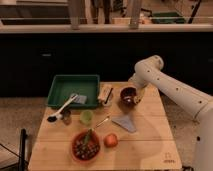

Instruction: Place banana in purple bowl

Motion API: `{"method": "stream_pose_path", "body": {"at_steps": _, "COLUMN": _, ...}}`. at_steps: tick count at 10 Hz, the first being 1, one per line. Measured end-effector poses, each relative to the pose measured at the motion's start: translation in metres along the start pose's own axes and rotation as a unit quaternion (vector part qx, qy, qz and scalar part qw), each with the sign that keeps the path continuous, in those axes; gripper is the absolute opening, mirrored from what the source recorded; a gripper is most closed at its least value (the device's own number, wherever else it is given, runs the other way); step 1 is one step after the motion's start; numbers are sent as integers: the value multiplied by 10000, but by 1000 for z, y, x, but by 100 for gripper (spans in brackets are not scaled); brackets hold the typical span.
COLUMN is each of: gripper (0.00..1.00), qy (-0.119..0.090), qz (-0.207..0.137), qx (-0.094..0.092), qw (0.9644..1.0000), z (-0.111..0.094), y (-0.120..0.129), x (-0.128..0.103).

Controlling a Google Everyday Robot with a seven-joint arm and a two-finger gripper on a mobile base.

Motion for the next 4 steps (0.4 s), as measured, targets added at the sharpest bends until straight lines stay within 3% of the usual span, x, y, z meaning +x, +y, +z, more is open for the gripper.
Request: {"method": "stream_pose_path", "body": {"at_steps": 4, "gripper": 80, "qy": -56, "qz": -51, "qx": 208, "qw": 9998, "z": -14, "y": -6, "x": -2}}
